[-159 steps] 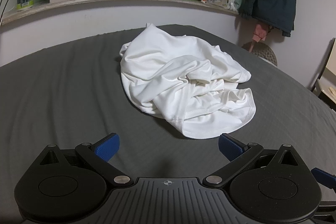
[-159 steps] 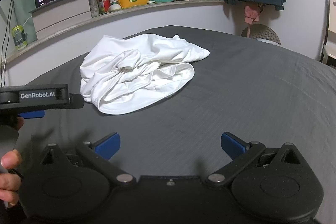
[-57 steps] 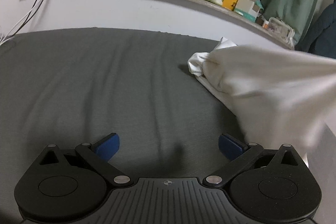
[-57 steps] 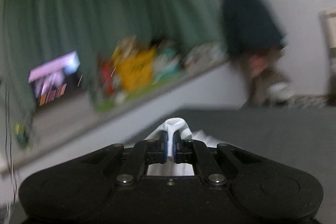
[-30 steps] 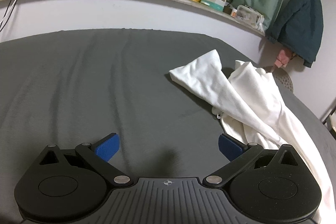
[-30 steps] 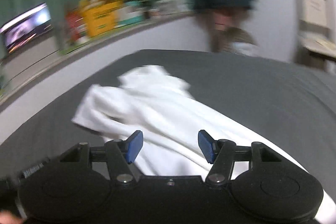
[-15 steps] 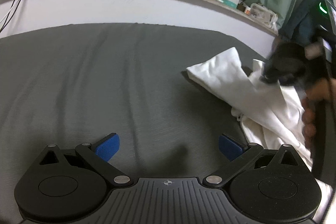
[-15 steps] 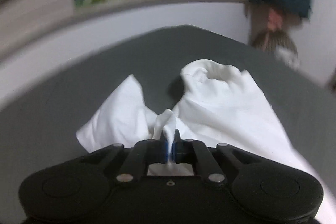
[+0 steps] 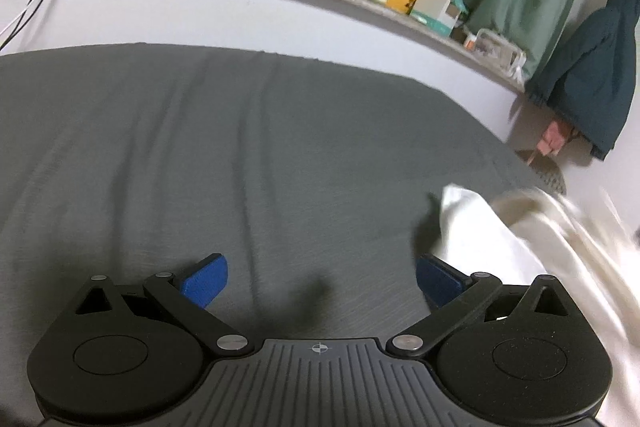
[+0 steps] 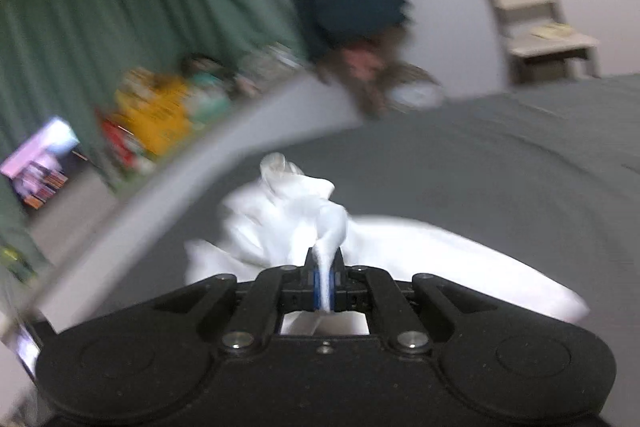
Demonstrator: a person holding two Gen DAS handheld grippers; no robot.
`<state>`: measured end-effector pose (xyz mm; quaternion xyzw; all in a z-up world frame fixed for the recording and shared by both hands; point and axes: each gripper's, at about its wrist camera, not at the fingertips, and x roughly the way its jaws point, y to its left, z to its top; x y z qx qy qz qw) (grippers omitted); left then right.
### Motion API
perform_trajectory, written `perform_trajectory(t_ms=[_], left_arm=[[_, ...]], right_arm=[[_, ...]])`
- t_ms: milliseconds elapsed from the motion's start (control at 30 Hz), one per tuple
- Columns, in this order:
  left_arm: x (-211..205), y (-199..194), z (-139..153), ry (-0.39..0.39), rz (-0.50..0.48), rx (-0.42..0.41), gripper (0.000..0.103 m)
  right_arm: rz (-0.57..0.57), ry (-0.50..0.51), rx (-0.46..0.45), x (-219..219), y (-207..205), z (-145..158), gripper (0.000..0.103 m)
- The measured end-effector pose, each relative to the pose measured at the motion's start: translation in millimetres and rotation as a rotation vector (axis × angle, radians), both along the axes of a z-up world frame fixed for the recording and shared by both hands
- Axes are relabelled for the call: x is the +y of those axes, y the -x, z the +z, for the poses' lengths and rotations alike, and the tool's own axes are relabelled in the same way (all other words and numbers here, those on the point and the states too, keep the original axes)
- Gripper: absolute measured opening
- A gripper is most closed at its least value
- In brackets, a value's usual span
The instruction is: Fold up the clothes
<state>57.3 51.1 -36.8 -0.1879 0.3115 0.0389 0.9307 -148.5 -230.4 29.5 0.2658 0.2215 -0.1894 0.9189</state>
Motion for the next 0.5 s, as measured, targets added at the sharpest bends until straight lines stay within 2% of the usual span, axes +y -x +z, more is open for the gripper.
perform_trajectory(t_ms=[67, 100, 133, 167, 200, 267, 367, 433, 500], left_arm=[[-5, 1, 1, -0.004, -0.028, -0.009, 0.103], [-8, 2, 3, -0.012, -0.049, -0.015, 0.103], [-12, 4, 4, -0.025, -0.072, -0.023, 0.103], [-17, 6, 6, -0.041, -0.093, -0.035, 0.103], [-21, 8, 8, -0.059, -0.114, -0.048, 0.103], [-26, 11, 11, -0.081, -0.140, -0.066, 0.103], [-31, 12, 15, -0.090, -0.169, -0.082, 0.103], [-33, 12, 16, -0.091, -0.189, -0.087, 0.103], [-37, 12, 17, -0.103, -0.210, -0.096, 0.103]], right_arm=[[-0.023, -0.009, 0.135, -7, 17, -17, 0.007], [-0.010, -0.050, 0.212, -12, 18, -27, 0.013], [-0.012, -0.077, 0.226, -15, 22, -33, 0.016], [-0.015, -0.100, 0.234, -18, 26, -38, 0.029], [-0.021, -0.096, 0.204, -21, 28, -36, 0.042], [-0.032, -0.087, 0.144, -26, 33, -32, 0.057], [-0.035, -0.124, 0.075, -50, 24, -35, 0.057], [-0.006, -0.159, 0.080, -69, 0, -45, 0.054], [0.034, -0.187, 0.099, -87, -24, -54, 0.045]])
